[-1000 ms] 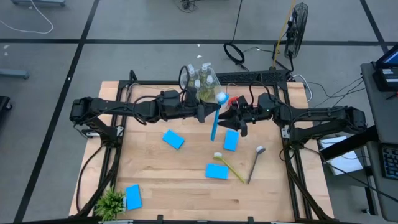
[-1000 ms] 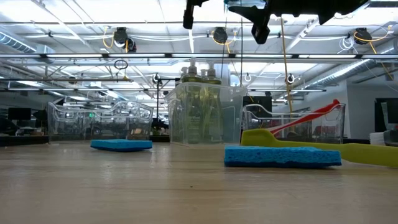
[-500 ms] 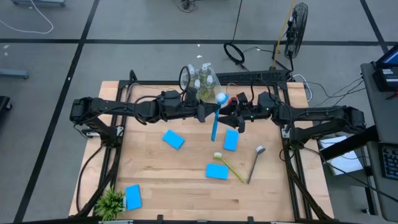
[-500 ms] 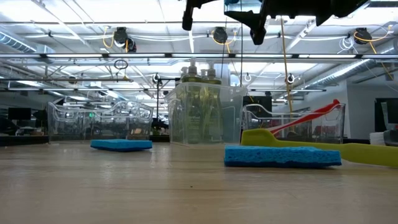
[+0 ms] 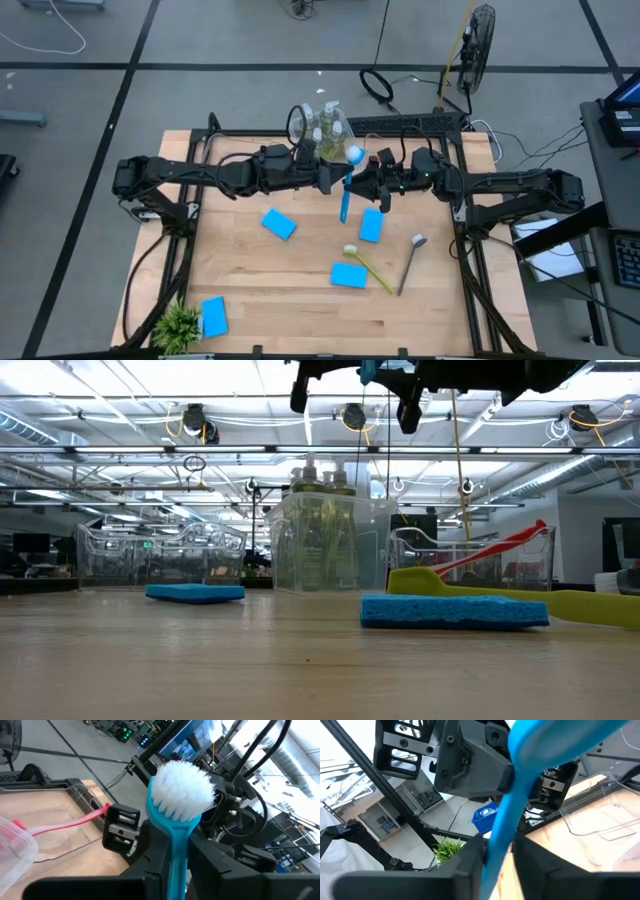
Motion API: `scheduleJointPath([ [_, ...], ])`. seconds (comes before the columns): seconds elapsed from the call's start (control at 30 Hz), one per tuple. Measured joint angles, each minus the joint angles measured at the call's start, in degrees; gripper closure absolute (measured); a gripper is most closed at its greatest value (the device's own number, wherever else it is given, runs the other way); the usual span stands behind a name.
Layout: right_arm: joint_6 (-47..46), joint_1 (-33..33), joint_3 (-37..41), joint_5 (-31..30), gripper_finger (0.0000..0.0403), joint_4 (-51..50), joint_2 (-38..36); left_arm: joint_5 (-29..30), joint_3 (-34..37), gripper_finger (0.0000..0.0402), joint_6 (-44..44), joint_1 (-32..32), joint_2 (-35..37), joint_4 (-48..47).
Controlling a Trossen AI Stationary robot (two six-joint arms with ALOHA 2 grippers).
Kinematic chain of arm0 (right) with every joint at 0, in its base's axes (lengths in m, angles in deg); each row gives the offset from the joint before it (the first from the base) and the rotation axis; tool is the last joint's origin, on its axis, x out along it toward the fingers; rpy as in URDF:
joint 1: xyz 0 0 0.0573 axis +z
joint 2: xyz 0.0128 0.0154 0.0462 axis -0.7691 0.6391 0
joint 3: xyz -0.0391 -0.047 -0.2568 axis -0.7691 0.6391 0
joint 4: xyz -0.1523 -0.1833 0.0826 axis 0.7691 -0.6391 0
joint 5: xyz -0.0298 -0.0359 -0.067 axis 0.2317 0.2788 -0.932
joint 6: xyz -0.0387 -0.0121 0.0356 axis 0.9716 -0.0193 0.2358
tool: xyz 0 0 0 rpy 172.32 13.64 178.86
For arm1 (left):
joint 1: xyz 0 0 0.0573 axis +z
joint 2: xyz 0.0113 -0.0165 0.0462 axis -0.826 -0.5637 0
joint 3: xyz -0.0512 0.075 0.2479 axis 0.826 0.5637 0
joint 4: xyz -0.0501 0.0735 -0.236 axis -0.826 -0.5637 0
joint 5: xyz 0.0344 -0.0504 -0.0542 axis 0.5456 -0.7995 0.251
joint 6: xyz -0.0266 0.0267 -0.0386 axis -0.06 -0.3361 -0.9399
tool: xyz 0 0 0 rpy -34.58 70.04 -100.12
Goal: Pick & Place Kitchen Sink Supplies
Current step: Put the blue dish brush into the right transparent bin
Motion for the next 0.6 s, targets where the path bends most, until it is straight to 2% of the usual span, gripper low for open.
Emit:
scheduleJointPath([
  [0.13,0.88,-0.01,0.0,-0.17,0.0373,0.07,0.04,-0.4,-0.05,0.0345,0.52,-0.07,0.0,0.3],
  [0.2,1.53,-0.04,0.0,-0.05,0.0391,0.06,0.06,-0.28,-0.07,0.0358,0.77,-0.07,0.0,0.27],
  [0.43,0.67,-0.31,0.02,-0.18,0.0393,0.2,0.02,-0.16,-0.07,0.0394,1.63,-0.02,0.0,0.25],
  [0.6,1.12,-0.68,0.02,0.06,0.0395,-0.18,-0.35,-0.87,-0.07,0.0395,3.19,0.21,0.0,0.23],
])
